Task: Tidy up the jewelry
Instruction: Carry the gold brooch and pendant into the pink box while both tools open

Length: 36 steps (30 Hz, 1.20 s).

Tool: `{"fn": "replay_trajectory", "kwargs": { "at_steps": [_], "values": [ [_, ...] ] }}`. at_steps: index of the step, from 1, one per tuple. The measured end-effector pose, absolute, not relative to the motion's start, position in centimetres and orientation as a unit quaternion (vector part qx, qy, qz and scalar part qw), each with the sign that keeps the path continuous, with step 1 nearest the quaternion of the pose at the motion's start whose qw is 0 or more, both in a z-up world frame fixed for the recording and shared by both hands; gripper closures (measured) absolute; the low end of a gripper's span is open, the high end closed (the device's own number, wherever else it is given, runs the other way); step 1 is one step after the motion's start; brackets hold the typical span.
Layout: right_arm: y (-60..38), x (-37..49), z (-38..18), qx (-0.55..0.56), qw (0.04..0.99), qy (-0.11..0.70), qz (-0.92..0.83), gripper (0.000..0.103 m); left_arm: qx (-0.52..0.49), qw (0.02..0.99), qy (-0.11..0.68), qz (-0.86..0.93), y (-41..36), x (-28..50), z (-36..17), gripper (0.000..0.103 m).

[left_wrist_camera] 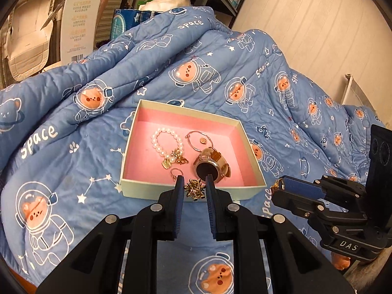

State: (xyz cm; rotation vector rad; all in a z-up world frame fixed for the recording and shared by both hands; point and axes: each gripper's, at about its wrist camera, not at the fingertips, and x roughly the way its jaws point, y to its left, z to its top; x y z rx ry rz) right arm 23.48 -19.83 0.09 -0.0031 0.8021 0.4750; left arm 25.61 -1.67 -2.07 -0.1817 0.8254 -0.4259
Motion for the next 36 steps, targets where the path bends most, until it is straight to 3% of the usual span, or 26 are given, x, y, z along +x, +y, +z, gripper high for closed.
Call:
{"fn": "replay_trajectory", "kwargs": {
  "at_steps": [16,36],
  "values": [
    [-19.9,28.6,0.2,-0.025,0.896,0.39,0.213,0.078,-0.067,0.887,0.41,-0.201,-2.3,30.6,-2.0,0.086],
    [-18.1,37.0,-4.2,-0.068,0.86,0.462,0.206,0.078,0.041,0.867,0.464,-0.176,-5.8,36.5,-5.1,0.086]
  ]
}}
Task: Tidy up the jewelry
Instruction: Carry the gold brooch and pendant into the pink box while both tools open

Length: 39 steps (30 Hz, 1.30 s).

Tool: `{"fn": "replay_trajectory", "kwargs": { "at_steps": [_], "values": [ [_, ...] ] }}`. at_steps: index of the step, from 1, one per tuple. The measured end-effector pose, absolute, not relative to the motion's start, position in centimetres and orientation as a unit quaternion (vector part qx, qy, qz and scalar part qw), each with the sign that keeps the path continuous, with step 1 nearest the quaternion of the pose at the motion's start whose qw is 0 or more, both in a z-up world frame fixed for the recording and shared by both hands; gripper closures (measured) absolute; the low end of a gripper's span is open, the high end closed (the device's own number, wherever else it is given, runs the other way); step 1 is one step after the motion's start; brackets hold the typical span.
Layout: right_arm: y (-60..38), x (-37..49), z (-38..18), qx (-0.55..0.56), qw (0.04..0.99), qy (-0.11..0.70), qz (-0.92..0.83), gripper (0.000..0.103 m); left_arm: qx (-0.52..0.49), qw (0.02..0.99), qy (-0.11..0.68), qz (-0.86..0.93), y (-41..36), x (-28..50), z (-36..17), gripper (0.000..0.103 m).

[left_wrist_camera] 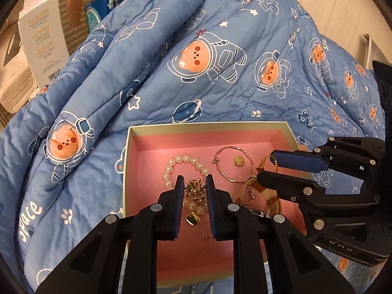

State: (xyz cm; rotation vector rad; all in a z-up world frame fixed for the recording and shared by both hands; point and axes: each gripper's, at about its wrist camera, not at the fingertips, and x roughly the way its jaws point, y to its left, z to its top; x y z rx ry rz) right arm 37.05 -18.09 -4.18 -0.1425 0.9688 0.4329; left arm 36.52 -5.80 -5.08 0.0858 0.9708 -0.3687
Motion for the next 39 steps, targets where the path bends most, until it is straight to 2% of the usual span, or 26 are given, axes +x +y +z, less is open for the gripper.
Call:
{"fn": "replay_trajectory", "kwargs": {
  "at_steps": [11,32,37,39],
  "values": [
    [-17.1,40.5,-5.9,-0.091,0.842,0.49,0.205,0.078,0.046,0.859,0.483,-0.163,-6.2,38.4,-6.7,0.086],
    [-16.2,41.2,-8.1,-0.14,0.825,0.512,0.197,0.077,0.1,0.858,0.478,-0.161,-7.8,38.5,-7.4,0.085],
    [-15.9,40.4,-7.9,-0.147,0.834,0.495,0.194,0.061,0.104,0.866,0.463,-0.155,-7.2,37.8,-6.5,0.08],
    [-16.1,40.2,-7.4,-0.141,0.839,0.487,0.199,0.06,0.105,0.874,0.45,-0.15,-6.8,37.4,-5.7,0.072]
  ]
}}
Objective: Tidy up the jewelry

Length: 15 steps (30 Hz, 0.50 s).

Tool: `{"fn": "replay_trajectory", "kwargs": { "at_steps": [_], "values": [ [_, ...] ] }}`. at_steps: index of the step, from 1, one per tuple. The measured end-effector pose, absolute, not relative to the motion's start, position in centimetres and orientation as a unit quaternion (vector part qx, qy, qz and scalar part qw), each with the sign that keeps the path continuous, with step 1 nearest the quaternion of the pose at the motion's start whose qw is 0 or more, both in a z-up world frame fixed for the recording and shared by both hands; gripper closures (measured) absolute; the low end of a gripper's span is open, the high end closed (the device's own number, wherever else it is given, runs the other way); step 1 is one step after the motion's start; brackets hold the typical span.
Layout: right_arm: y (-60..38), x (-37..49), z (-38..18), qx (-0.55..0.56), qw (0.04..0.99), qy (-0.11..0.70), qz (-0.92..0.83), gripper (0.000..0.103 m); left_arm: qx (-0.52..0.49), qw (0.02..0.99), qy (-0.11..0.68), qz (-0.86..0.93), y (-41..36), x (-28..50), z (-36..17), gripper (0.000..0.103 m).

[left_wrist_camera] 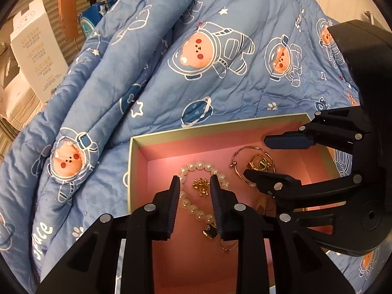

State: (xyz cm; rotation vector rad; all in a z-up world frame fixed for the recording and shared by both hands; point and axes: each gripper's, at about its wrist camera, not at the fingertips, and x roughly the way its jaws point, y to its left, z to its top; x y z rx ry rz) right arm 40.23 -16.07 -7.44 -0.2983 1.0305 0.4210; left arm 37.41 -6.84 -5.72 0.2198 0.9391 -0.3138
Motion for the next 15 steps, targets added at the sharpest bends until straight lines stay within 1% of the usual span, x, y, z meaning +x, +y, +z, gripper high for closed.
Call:
{"fn": "replay_trajectory", "kwargs": {
  "at_steps": [2,5,6,7,8,9,10,11,12,14,15],
  "values": [
    [-16.3,40.0,-6.9,-0.14,0.843,0.479,0.2,0.06,0.103,0.883,0.434,-0.147,-6.2,36.9,-4.8,0.055],
    [-16.8,39.3,-5.9,-0.132,0.854,0.463,0.198,0.056,0.092,0.894,0.414,-0.142,-5.3,35.9,-3.5,0.049],
    [-17.0,38.9,-5.5,-0.129,0.858,0.457,0.195,0.048,0.088,0.898,0.409,-0.14,-5.0,35.6,-3.1,0.046],
    [-17.3,38.5,-5.2,-0.125,0.863,0.45,0.193,0.042,0.085,0.902,0.401,-0.136,-4.7,35.2,-2.6,0.04],
    [-17.4,38.2,-4.8,-0.121,0.867,0.443,0.191,0.041,0.083,0.907,0.392,-0.131,-4.5,34.7,-2.1,0.033],
    [-17.6,37.7,-4.4,-0.118,0.871,0.438,0.189,0.038,0.083,0.912,0.383,-0.124,-4.3,34.2,-1.7,0.03],
    [-17.7,37.2,-4.1,-0.114,0.874,0.433,0.189,0.035,0.081,0.916,0.375,-0.117,-4.1,33.7,-1.3,0.023],
    [-18.0,36.9,-3.7,-0.111,0.877,0.428,0.188,0.034,0.077,0.92,0.368,-0.11,-3.8,33.3,-1.1,0.018],
    [-18.4,36.3,-3.4,-0.107,0.881,0.421,0.185,0.031,0.071,0.924,0.362,-0.106,-3.5,32.8,-0.8,0.016],
    [-18.7,35.4,-2.6,-0.103,0.888,0.411,0.182,0.031,0.061,0.929,0.351,-0.096,-2.8,31.9,-0.5,0.009],
    [-18.9,34.6,-2.2,-0.101,0.891,0.404,0.18,0.029,0.06,0.933,0.344,-0.089,-2.6,31.4,-0.3,0.008]
  ]
}}
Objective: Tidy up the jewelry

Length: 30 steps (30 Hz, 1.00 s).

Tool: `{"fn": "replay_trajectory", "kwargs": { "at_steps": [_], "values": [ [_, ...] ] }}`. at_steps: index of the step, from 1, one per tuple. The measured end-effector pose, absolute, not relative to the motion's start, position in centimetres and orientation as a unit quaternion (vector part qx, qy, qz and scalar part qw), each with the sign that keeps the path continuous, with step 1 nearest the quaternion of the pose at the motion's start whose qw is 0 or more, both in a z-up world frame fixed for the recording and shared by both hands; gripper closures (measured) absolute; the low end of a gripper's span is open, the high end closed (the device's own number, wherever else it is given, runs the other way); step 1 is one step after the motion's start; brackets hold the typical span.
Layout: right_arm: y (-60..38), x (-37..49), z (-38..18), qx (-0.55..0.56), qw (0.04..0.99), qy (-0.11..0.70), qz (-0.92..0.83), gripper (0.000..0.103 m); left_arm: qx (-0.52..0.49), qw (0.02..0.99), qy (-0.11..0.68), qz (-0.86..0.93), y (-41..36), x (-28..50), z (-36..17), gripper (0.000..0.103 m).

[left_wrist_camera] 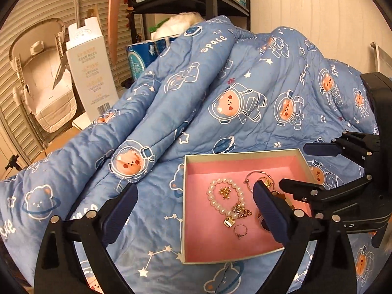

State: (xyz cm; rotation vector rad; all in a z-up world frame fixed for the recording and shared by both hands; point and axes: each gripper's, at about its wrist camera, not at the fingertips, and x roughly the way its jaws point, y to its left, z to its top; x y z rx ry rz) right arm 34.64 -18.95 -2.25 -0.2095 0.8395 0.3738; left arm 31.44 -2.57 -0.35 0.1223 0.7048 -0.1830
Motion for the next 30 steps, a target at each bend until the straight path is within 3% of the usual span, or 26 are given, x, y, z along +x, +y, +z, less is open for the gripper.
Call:
{"fn": "replay_trajectory", "kwargs": {
  "at_steps": [3,22,30],
  "values": [
    [-18.9,32.5,-1.0,-0.099,0.906,0.375,0.169,0.019,0.066,0.94,0.327,-0.077,-2.3,29.3,0.0,0.007],
    [-20.4,16.2,0.5,0.009,0.947,0.309,0.091,0.011,0.018,0.961,0.273,-0.039,-0.2,13.1,0.3,0.007],
    [-20.7,9.3,0.8,0.007,0.955,0.291,0.06,0.009,-0.022,0.956,0.292,-0.031,0.6,7.1,-0.3,0.007]
  ]
}}
